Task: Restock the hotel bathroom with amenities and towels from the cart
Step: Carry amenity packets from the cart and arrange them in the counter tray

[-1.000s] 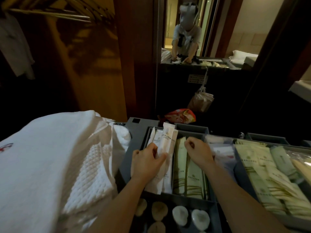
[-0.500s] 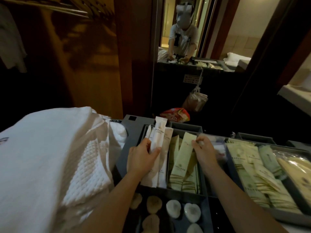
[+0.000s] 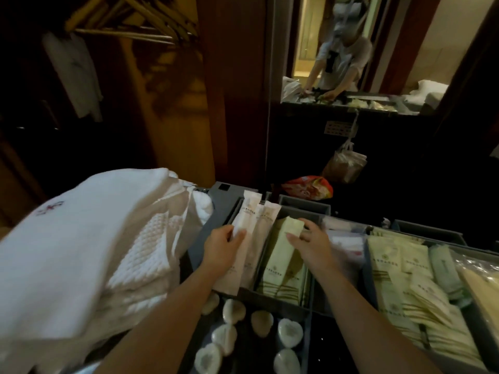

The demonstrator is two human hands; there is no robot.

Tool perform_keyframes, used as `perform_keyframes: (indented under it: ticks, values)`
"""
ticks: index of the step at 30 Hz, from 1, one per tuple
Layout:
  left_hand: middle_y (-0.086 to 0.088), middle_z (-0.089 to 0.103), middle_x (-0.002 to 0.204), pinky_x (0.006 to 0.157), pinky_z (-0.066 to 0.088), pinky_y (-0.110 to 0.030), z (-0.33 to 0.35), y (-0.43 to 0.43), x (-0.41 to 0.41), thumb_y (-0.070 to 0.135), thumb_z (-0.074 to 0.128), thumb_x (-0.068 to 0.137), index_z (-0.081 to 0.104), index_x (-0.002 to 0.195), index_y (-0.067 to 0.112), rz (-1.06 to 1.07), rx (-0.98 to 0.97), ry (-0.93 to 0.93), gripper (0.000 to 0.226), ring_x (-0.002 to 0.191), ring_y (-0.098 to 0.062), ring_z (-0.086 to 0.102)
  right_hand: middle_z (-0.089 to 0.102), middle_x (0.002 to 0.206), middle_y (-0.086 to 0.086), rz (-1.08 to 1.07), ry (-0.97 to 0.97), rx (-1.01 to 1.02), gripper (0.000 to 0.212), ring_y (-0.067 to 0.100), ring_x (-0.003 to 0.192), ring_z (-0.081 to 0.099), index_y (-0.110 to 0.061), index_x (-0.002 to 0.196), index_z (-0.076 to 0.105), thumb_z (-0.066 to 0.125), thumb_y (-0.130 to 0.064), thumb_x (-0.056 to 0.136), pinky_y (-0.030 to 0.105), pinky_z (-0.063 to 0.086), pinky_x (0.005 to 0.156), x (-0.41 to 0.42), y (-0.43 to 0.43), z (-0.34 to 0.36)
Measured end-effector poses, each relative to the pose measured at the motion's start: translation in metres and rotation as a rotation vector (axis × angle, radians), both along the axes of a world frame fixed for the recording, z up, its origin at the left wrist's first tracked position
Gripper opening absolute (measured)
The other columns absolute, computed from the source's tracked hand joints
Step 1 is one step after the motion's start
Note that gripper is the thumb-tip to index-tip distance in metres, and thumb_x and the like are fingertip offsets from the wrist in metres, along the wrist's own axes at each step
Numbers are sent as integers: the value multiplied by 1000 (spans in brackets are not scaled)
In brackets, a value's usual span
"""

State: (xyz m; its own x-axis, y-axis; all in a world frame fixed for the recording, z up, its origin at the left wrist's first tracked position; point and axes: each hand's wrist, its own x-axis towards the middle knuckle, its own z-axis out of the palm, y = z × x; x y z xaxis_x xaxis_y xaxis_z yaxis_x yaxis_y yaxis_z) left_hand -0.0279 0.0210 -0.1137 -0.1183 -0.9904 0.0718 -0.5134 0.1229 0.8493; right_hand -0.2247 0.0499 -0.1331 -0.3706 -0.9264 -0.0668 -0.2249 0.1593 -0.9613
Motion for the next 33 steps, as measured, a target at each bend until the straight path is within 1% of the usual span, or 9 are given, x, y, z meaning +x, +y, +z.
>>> perform_keyframes:
  ticks: [5,9,12,15,18,23,26,30,33]
  values:
    - [-1,47,63,53,36,-23,37,39,8,28,48,96,51,72,13,93,87,179,28,54,-12,45,59,85,-9,193,49,-16,19,3,74,57,-20,103,54,63,-13,88,17,43,56,2,9,12]
    - [9,56,83,57,39,-18,69,74,28,33,47,96,57,108,23,86,128,111,18,73,-6,55,61,85,-2,196,109,-91,5,14,79,55,-14,97,58,55,-13,93,21,42,59,8,11,24]
    - [10,53,88,60,38,-23,90,98,45,36,49,94,52,112,30,165,140,100,20,79,-9,54,64,91,2,245,271,-230,16,17,81,59,-14,107,61,54,-19,94,29,46,65,17,15,41]
    - [0,57,99,79,46,-34,101,119,66,35,50,94,53,117,26,246,176,167,25,92,-20,56,62,80,3,400,412,-359,14,19,74,60,-17,97,62,51,-27,94,39,49,67,42,20,69]
    - [-1,60,102,84,42,-36,108,142,91,33,53,92,56,116,25,305,168,155,26,95,-22,56,66,91,9,536,466,-479,21,22,83,62,-10,100,63,53,-27,93,45,52,74,77,27,104]
    - [7,62,78,65,43,-26,122,194,146,28,59,90,63,88,26,415,61,145,5,75,-14,58,64,92,-1,841,351,-632,13,10,84,61,-13,101,61,54,-19,93,35,55,70,148,47,151]
    - [4,64,76,60,45,-26,130,236,177,31,60,88,66,94,20,533,-17,194,13,69,-14,59,61,84,-12,1041,203,-645,13,0,78,60,-28,87,58,55,-16,92,16,49,65,200,70,174]
    - [6,63,70,50,45,-15,140,302,210,25,52,92,65,91,19,675,-83,206,15,55,-1,59,66,90,-5,1345,43,-589,18,14,86,64,-34,90,59,55,-16,92,26,55,75,274,116,185]
    - [7,68,70,51,47,-13,138,361,236,22,53,91,67,89,18,800,-123,184,14,59,-1,62,68,86,-11,1593,-68,-500,16,12,86,67,-28,91,62,56,-14,90,24,57,73,328,160,181]
